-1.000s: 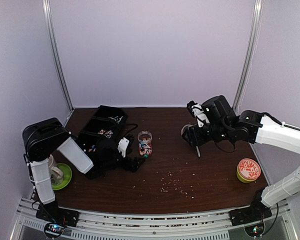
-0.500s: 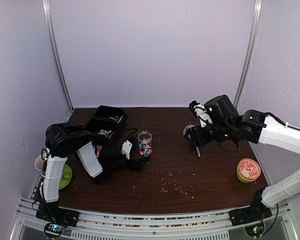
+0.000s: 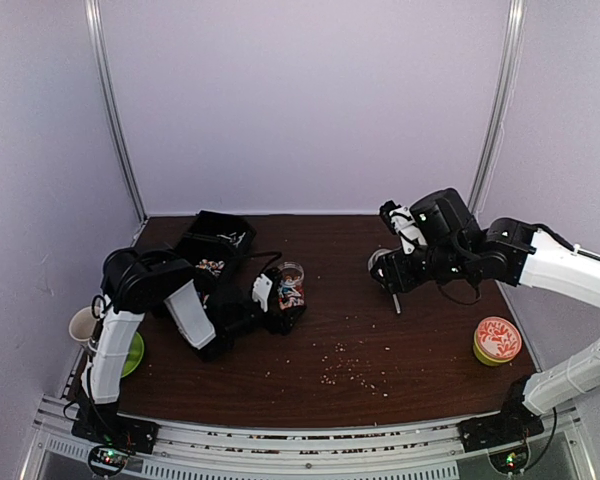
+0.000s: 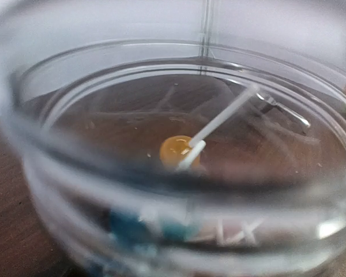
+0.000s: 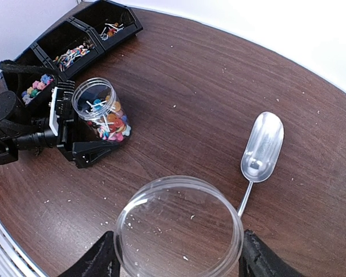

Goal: Pack the candies
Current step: Move the packing bottle to the center of the board, then hold the packing bottle at the center of the board.

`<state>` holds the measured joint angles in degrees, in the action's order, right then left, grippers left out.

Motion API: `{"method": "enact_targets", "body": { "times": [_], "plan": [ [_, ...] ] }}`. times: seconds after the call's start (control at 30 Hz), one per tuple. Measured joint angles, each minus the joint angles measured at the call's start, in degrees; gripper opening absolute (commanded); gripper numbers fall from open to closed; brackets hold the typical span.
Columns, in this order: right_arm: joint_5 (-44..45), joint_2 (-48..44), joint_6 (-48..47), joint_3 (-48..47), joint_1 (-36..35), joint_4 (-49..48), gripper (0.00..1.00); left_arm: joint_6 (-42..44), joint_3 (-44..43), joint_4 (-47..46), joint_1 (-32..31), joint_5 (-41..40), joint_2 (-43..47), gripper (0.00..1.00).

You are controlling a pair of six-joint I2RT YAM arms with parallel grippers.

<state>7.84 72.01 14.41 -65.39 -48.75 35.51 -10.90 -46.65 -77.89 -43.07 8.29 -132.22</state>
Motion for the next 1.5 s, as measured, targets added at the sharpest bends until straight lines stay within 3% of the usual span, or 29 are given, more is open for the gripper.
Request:
{"method": "enact_targets", "body": {
  "times": [0.2, 0.53, 0.77, 1.0, 1.5],
  "plan": [
    [-0.02, 0.02, -0.76, -0.24, 0.00, 0.83, 0.65, 0.83, -0.92, 0.44, 0.02, 4.90, -0.28, 0.73],
    [-1.70, 0.50, -2.78, -1.90, 0.00, 1.16, 0.65, 0.90, -2.80, -0.17, -0.13, 18.16, -1.79, 0.70],
    [-5.68, 2.10, -5.77, -1.90, -0.02, 1.18, 0.64, 2.54, -6.62, 3.04, -4.44, 24.68, -2.84, 0.74],
    [-10.08, 4.00, -8.55, -1.90, -1.05, 1.60, 0.64, 5.29, -9.31, 6.27, -9.86, 27.28, -2.91, 0.95],
    [-16.00, 10.78, -14.58, -4.79, -4.28, 5.46, 0.65, 2.45, -7.48, -2.54, -8.24, 27.02, -5.51, 0.91]
  ]
}}
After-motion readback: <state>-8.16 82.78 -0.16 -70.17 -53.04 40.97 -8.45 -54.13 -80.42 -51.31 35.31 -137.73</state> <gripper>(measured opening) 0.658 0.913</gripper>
